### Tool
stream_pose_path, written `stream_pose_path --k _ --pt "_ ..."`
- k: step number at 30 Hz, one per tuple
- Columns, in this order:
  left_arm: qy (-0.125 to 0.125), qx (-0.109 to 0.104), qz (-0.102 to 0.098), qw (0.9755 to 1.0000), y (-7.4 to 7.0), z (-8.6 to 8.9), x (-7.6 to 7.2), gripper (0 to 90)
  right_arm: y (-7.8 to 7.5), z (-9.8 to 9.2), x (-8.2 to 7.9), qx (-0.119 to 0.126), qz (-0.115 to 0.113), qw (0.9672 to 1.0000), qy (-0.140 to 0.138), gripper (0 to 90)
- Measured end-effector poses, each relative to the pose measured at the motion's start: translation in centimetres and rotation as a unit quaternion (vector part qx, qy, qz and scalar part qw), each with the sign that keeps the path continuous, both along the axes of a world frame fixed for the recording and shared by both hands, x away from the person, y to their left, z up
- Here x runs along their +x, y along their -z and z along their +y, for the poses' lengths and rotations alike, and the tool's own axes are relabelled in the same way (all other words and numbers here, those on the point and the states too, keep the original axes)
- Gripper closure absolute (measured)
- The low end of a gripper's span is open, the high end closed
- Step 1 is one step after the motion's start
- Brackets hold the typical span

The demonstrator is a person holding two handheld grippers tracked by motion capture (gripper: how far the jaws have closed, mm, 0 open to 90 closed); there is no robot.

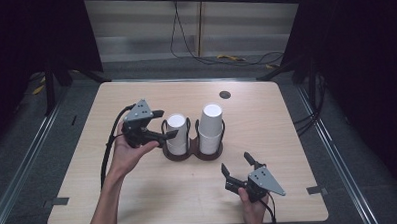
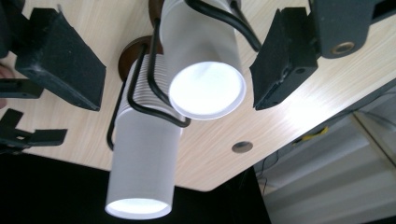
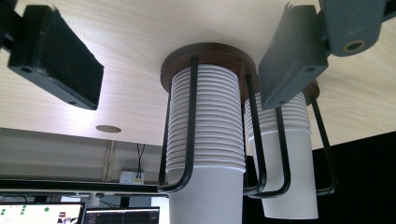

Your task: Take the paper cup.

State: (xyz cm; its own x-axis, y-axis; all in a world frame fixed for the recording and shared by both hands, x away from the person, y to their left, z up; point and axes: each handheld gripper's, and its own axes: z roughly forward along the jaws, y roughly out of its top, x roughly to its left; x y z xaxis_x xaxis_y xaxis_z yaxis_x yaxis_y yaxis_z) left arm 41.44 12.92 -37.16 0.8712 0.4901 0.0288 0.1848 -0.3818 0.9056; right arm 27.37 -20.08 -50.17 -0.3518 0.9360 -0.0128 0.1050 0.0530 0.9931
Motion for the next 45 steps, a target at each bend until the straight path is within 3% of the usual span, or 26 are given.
stream_pose_path --k 2,3,5,8,12,17,22,25,29,30,31,34,38,39,41,42,45 --pt "0.006 0.007 0.01 0.9999 -0.3 -0.2 0.5 18.0 0.0 0.0 0.0 0.0 -0.001 1.0 0.0 13.7" --pt "0.008 0.026 0.015 0.9995 -0.6 -0.4 0.9 19.2 0.0 0.0 0.0 0.0 -0.001 1.0 0.0 13.7" --pt "0.011 0.032 0.021 0.9992 -0.7 -0.6 1.1 19.7 0.0 0.0 0.0 0.0 0.0 1.0 0.0 13.8" --pt "0.014 0.066 0.034 0.9971 -1.1 -0.9 1.9 20.4 0.0 0.0 0.0 0.0 0.0 1.0 0.0 13.8" --pt "0.029 0.096 0.052 0.9936 -1.6 -1.5 2.8 20.4 0.0 0.0 0.0 0.0 0.0 1.0 0.0 13.8" --pt "0.038 0.112 0.069 0.9906 -2.1 -2.0 3.7 20.8 0.0 0.0 0.0 0.001 -0.001 1.0 0.0 13.7" --pt "0.049 0.15 0.083 0.984 -2.4 -2.8 4.4 21.0 0.0 0.0 0.0 0.0 0.001 1.0 0.0 13.7" --pt "0.059 0.183 0.096 0.9767 -2.2 -3.5 5.1 20.7 0.0 0.0 0.0 0.001 0.001 1.0 -0.001 13.8" --pt "0.06 0.192 0.105 0.9738 -2.1 -4.0 5.6 23.8 0.0 0.0 0.0 0.0 0.002 1.0 -0.003 13.8" --pt "0.06 0.199 0.108 0.9721 -2.1 -4.1 5.6 23.8 0.0 0.0 0.0 0.0 0.002 1.0 -0.003 13.8" --pt "0.063 0.216 0.107 0.9685 -2.2 -4.3 5.8 23.7 0.0 0.0 0.0 0.0 0.002 1.0 -0.003 13.8" --pt "0.063 0.237 0.116 0.9624 -2.2 -4.9 6.0 23.8 0.0 0.0 0.1 0.0 0.001 1.0 -0.002 13.7" --pt "0.066 0.247 0.118 0.9596 -2.2 -5.3 6.3 23.8 0.0 0.0 0.0 -0.001 0.003 1.0 0.001 13.8" --pt "0.07 0.252 0.124 0.9572 -2.2 -5.5 6.4 23.8 0.0 0.0 0.0 -0.001 0.002 1.0 0.001 13.7" --pt "0.07 0.258 0.131 0.9548 -2.0 -5.8 6.5 24.2 0.0 0.0 0.1 -0.001 0.001 1.0 -0.002 13.8" --pt "0.07 0.258 0.131 0.9548 -2.0 -5.8 6.5 24.5 0.0 0.0 0.1 -0.001 0.001 1.0 -0.002 13.8" --pt "0.07 0.272 0.135 0.9501 -1.9 -6.1 6.6 26.1 0.0 0.0 0.0 -0.002 0.002 1.0 0.0 13.8"
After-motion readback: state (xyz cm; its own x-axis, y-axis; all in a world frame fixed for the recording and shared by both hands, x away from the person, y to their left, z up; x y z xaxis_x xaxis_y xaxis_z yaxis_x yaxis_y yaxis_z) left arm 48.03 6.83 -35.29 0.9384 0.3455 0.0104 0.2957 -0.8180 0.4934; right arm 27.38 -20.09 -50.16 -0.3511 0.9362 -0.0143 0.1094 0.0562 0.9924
